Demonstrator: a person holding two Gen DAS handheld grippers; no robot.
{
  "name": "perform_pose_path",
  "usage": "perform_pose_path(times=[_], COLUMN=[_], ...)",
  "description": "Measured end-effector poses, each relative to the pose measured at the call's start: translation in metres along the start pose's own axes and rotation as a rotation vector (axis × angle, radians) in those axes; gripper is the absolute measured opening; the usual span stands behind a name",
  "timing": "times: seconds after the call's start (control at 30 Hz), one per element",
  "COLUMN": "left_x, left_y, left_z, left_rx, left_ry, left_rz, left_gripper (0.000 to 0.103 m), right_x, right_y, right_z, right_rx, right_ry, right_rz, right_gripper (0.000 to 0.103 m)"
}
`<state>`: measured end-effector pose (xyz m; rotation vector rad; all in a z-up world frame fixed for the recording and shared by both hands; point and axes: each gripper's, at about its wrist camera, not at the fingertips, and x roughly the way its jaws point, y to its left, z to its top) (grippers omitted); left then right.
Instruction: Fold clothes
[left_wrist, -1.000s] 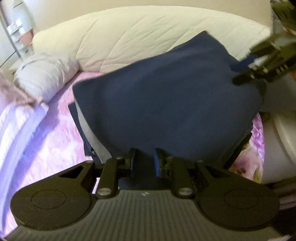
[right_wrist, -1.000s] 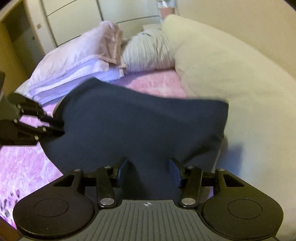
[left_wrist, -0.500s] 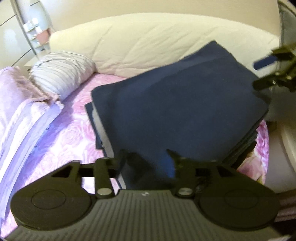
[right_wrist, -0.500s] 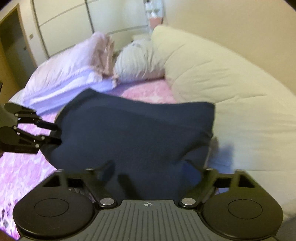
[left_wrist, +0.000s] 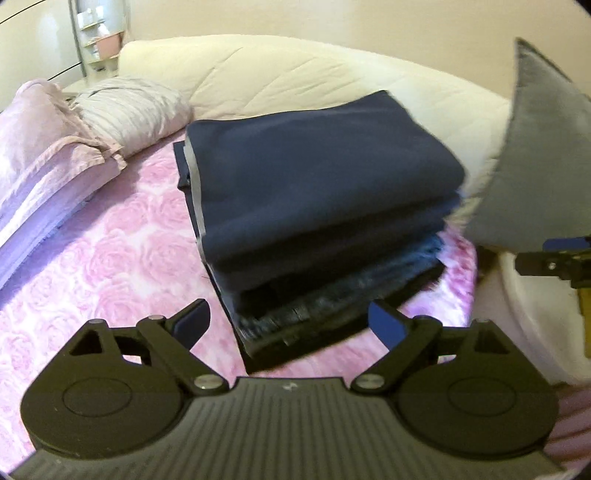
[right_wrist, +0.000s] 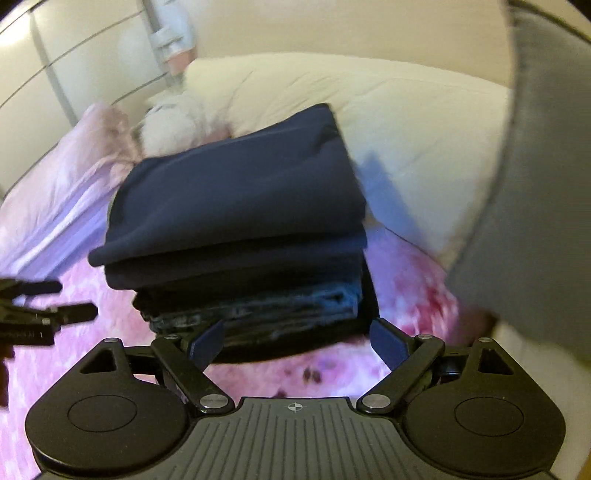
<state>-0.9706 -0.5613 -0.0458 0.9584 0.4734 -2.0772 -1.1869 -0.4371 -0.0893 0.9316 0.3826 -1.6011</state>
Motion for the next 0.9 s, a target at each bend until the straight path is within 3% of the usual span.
perform_pose_path(times=[0.27,0.43,0.7,0.9], left_x=[-0.077,-0.127,-0.170,-0.182], left_y=[0.014,0.025,0.025,0.026], left_z=[-0.058,-0.080,-0.089,-0.092], left_rx=[0.073,0.086,0.070,0.029], left_ry=[-0.073,-0.094,-0.173,-0.176], left_rz=[-0.083,-0.100,-0.099,-0.085], left_gripper=[0.091,0.091,0.091,0.091], right_x=[-0.073,-0.117,-0.156,-0.172], right_y=[0.079,0.137,0.170,0.176], right_z=[-0.073,-0.108,-0.121,-0.120], right_rx=[0.120,0.122,0.105,0.105], right_ry=[-0.135,-0.135,-0.158,-0.169], right_rz=[-0.134,-0.211,-0.250,-0.266], right_gripper=[0.089,0.089,0.089,0.089])
